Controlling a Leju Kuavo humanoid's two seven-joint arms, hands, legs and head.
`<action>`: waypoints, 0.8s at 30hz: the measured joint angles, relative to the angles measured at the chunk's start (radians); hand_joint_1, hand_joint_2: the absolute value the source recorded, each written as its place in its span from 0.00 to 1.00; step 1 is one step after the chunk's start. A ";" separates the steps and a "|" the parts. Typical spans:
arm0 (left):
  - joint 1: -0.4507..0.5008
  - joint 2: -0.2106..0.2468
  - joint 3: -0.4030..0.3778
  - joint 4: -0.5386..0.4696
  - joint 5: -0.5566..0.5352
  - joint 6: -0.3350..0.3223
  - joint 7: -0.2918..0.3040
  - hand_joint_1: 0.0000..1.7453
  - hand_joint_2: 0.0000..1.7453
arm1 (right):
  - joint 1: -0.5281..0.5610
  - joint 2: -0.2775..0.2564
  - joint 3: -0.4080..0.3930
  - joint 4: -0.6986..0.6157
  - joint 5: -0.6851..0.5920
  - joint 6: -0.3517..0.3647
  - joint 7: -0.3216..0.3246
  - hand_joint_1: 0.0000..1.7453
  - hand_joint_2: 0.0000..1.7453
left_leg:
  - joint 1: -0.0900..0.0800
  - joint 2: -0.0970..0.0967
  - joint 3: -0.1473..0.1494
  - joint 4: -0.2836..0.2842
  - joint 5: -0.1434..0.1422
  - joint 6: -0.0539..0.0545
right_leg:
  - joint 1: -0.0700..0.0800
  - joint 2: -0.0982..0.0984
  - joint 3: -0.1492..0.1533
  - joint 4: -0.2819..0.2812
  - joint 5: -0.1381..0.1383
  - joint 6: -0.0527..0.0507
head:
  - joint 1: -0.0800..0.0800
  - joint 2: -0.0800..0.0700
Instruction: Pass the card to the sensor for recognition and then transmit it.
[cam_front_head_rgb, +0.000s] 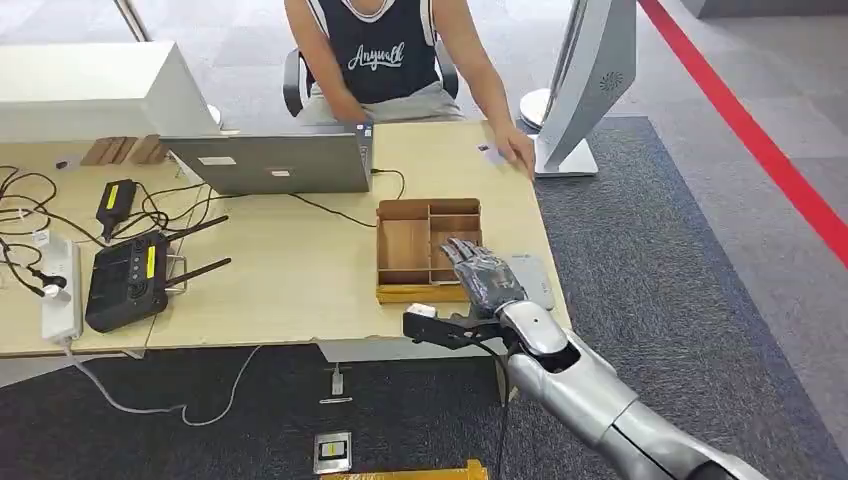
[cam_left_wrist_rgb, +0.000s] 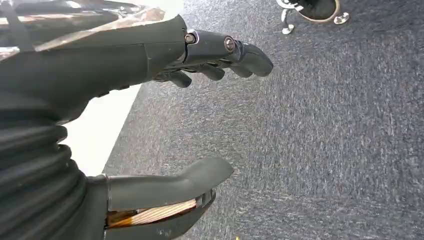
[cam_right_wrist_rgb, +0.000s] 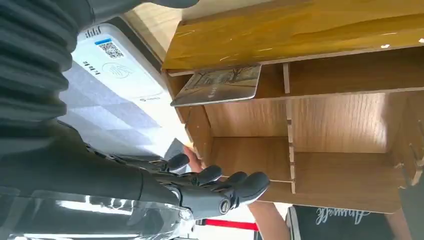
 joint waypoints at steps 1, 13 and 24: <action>0.000 0.000 0.000 0.000 0.000 0.000 0.000 0.00 1.00 | -0.001 0.001 0.000 0.002 0.000 0.000 0.000 0.00 1.00 | 0.000 0.000 0.000 0.000 0.000 0.000 | 0.000 0.000 0.000 0.000 0.000 0.000 | 0.000 0.000; 0.000 0.000 0.000 0.000 0.010 0.004 0.017 0.00 1.00 | -0.019 0.014 0.002 0.027 0.021 -0.023 0.019 0.00 1.00 | 0.000 0.000 -0.001 0.000 0.000 0.000 | 0.000 0.000 0.000 0.000 0.000 0.000 | 0.000 0.000; -0.001 0.000 0.000 0.000 0.011 0.005 0.021 0.00 1.00 | -0.085 0.071 0.016 0.149 0.021 -0.057 0.000 0.00 1.00 | 0.000 0.000 0.000 0.000 0.000 0.000 | 0.000 0.000 0.000 0.000 0.000 0.000 | 0.000 0.000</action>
